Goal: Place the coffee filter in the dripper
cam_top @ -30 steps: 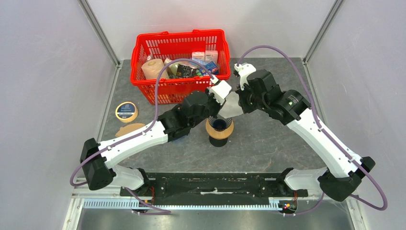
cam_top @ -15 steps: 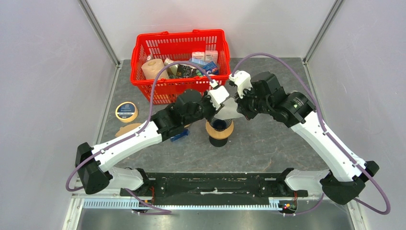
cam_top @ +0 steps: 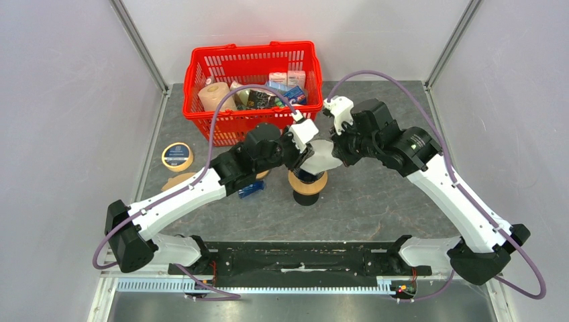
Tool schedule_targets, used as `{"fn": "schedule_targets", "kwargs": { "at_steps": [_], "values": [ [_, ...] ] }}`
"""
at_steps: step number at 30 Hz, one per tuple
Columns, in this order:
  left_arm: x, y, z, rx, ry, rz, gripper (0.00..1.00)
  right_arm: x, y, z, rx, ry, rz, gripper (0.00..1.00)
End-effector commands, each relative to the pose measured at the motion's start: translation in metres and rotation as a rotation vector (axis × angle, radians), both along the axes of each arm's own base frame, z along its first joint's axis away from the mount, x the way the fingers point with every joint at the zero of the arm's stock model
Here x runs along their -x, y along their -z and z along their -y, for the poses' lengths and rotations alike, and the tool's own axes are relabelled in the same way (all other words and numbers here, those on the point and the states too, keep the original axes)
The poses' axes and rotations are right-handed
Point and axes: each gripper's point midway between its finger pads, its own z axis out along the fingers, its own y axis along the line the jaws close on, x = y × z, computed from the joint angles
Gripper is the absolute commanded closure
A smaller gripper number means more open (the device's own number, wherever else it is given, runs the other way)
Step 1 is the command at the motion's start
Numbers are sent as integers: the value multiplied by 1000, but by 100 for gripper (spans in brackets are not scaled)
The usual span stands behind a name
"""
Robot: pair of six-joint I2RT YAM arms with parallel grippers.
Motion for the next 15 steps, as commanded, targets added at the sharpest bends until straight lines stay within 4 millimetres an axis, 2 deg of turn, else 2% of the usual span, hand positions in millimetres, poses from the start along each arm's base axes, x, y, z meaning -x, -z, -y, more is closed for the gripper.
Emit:
{"fn": "schedule_targets", "kwargs": {
  "at_steps": [1, 5, 12, 15],
  "values": [
    [6, -20, 1, 82, -7, -53, 47, -16, -22, -6, -123, 190, -29, 100],
    [8, -32, 3, 147, -32, -96, 25, -17, -18, -14, -148, 219, -85, 100],
    [0, -63, -12, 286, -177, -135, 15, -19, -16, -15, -152, 259, -116, 100],
    [8, -77, -20, 340, -180, -138, 14, -18, -17, -16, -163, 266, -129, 100]
  ]
}}
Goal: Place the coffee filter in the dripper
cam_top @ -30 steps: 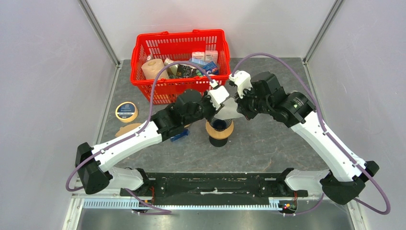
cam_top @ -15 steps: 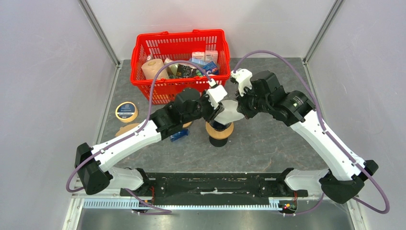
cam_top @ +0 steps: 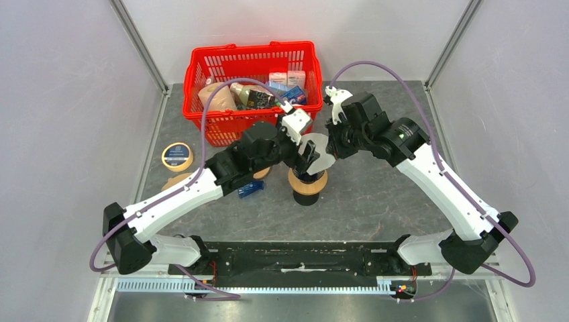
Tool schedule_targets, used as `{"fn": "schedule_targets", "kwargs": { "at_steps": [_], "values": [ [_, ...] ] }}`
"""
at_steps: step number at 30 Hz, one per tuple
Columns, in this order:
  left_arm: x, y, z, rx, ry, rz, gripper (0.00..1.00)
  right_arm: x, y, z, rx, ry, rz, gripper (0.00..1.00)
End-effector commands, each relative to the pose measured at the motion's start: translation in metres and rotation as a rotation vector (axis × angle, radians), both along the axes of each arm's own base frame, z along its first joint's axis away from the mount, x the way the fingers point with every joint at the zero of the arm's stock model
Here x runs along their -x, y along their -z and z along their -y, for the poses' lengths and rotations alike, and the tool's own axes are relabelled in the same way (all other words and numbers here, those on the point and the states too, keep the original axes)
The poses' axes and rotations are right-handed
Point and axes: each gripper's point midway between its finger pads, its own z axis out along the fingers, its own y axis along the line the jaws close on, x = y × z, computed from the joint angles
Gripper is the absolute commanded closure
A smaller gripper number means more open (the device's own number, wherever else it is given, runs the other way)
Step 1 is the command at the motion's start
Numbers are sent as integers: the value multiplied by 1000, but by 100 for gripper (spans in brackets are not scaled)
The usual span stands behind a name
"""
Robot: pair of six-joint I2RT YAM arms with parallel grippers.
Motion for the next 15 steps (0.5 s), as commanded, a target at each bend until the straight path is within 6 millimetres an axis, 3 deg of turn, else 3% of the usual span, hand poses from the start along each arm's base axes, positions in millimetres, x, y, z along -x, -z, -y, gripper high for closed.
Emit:
{"fn": "schedule_targets", "kwargs": {
  "at_steps": [1, 6, 9, 11, 15],
  "values": [
    [9, -61, -16, 197, -59, 16, 14, -2, -21, -2, -57, 43, 15, 100],
    [27, -87, -36, 308, -59, 43, 12, 0, -24, -2, -64, 46, 10, 100],
    [31, -97, -52, 362, -108, 52, 12, 11, -25, -11, -103, -12, -32, 100],
    [22, -99, -71, 392, -222, 48, 12, 18, -22, -14, -106, -43, -66, 100],
    [-5, -84, -114, 358, -513, 56, 11, 23, -13, -18, -99, -67, -115, 100]
  ]
}}
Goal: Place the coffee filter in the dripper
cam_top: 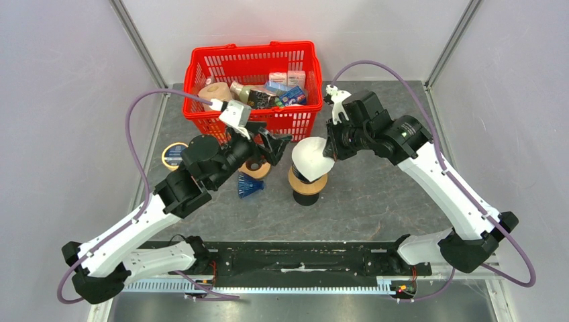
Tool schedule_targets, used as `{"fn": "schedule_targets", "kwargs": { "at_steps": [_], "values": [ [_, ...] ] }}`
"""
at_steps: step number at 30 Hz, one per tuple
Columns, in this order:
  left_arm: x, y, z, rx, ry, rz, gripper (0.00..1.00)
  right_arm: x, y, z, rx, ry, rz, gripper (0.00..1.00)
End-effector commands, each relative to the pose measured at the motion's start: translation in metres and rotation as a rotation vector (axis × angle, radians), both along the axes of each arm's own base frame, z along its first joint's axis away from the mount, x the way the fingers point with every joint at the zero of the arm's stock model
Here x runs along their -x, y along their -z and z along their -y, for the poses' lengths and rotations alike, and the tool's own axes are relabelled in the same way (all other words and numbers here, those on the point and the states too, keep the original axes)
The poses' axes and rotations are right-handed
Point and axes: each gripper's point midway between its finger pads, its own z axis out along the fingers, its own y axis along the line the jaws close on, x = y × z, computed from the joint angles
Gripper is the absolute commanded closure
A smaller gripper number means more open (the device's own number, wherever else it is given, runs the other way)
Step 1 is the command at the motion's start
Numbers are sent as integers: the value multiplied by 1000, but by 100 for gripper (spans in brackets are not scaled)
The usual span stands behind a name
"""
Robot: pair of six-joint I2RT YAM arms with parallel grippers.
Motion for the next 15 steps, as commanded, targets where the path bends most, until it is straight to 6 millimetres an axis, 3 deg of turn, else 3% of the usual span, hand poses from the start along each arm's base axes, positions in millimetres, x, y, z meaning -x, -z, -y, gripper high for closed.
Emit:
{"fn": "schedule_targets", "kwargs": {
  "at_steps": [1, 7, 11, 15],
  "values": [
    [-39, 18, -54, 29, -391, -78, 11, 8, -2, -10, -30, -46, -54, 100],
    [-73, 46, -97, 54, -541, -188, 7, 5, 12, -15, -6, -57, -98, 100],
    [-89, 77, -106, 55, -551, -275, 7, 1, 22, -18, 10, -55, -124, 100],
    [-91, 92, -111, 45, -570, -299, 7, 1, 32, -19, 15, -63, -163, 100]
  ]
}}
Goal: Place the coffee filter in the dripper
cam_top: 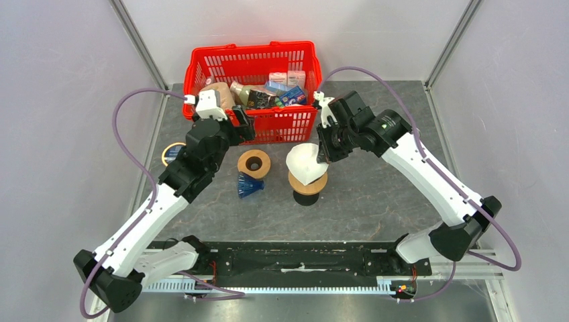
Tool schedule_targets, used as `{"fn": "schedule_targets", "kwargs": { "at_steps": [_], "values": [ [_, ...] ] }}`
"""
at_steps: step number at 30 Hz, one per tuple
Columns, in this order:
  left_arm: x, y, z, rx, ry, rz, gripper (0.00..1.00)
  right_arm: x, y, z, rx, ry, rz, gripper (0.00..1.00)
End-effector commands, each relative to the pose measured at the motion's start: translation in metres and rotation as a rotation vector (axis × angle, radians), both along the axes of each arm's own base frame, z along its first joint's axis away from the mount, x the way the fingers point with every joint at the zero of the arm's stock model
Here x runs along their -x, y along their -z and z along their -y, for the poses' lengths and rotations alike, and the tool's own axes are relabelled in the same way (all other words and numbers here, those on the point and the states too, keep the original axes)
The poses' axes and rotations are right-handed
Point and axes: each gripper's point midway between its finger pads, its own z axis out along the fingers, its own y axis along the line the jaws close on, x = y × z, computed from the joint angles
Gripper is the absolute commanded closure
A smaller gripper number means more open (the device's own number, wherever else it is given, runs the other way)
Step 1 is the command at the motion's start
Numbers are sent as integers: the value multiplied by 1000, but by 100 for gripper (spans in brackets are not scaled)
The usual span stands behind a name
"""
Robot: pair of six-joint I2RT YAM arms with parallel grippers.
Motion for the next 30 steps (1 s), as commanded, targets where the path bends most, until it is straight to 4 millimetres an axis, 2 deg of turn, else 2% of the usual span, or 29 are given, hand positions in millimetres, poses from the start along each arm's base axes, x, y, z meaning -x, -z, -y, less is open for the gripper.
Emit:
{"fn": "schedule_targets", "kwargs": {
  "at_steps": [1, 5, 20, 30],
  "values": [
    [0, 13, 0, 61, -13, -34, 7, 0, -1, -1, -25, -5, -27, 100],
    [2, 16, -7, 61, -27, -33, 7, -3, 9, -1, -25, -4, -66, 100],
    [10, 31, -8, 38, 6, -46, 6, -10, 34, -4, -8, 2, -129, 100],
    [12, 33, -8, 34, 18, -49, 6, -13, 39, -4, 0, 17, -135, 90]
  ]
}}
